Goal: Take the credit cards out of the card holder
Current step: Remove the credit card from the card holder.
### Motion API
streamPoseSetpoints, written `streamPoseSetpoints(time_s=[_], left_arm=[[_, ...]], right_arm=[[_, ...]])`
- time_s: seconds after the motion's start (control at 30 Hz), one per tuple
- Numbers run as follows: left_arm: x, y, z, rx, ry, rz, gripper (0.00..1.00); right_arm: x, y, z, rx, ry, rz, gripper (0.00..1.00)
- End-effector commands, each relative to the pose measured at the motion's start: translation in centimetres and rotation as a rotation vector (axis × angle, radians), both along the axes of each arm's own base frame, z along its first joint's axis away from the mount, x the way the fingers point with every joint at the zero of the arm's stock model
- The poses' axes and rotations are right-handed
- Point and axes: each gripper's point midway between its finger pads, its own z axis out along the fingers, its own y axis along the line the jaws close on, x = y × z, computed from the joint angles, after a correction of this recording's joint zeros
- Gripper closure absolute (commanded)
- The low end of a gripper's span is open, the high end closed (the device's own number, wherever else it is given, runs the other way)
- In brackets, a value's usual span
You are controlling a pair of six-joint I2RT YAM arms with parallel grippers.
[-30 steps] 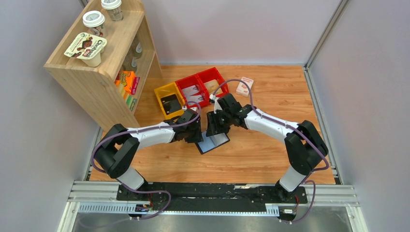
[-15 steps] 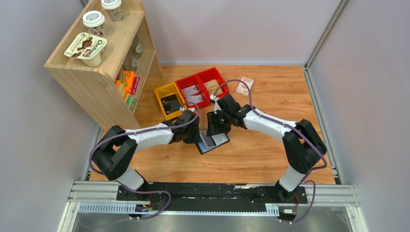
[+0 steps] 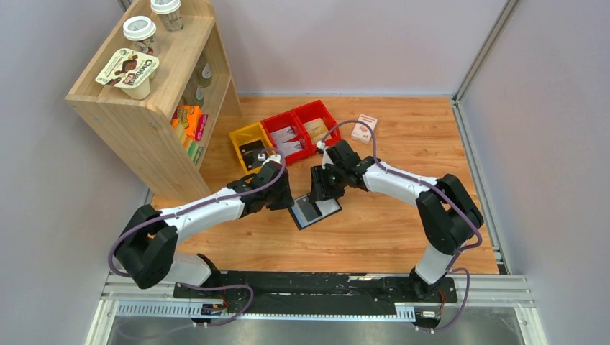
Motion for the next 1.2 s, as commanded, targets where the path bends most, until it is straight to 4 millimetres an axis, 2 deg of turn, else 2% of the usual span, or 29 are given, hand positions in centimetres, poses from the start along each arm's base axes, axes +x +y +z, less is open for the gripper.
streamPoseSetpoints(time_s=[0.0,0.13,0.3,0.53,0.63,0.93,1.03,1.17], left_arm=[[0.6,-1.1,1.8,-0.055,-0.066,-0.036,0.65],[0.9,-4.0,1.4,-0.141,-0.033,-0.109,0.65],[1.4,-5.2,-0.1,-0.129,0.004,-0.138,0.69],[0.4,-4.0,-3.5,-0.051,0.108,-0.104,0.75],[0.2,-3.3,-4.1,-0.035,0.135,-0.083,0.75],[-0.2,-2.7,-5.0,-0.016,0.175,-0.069,0.77],[-0.2,-2.7,-5.1,-0.016,0.177,-0.069,0.77],[-0.3,-2.6,-5.2,-0.012,0.179,-0.067,0.77]], right_arm=[[1.0,0.4,0.0,0.117,0.032,-0.021,0.5],[1.0,0.5,-0.4,0.192,0.081,-0.021,0.51],[1.1,0.1,-1.7,0.245,0.14,-0.036,0.53],[0.6,-0.1,-3.5,0.29,0.221,-0.029,0.55],[0.4,-0.1,-3.8,0.332,0.25,-0.028,0.57],[0.5,0.1,-3.3,0.442,0.284,-0.001,0.7],[0.6,0.4,-3.0,0.465,0.283,0.009,0.71],[0.9,0.1,-3.1,0.47,0.274,-0.008,0.85]])
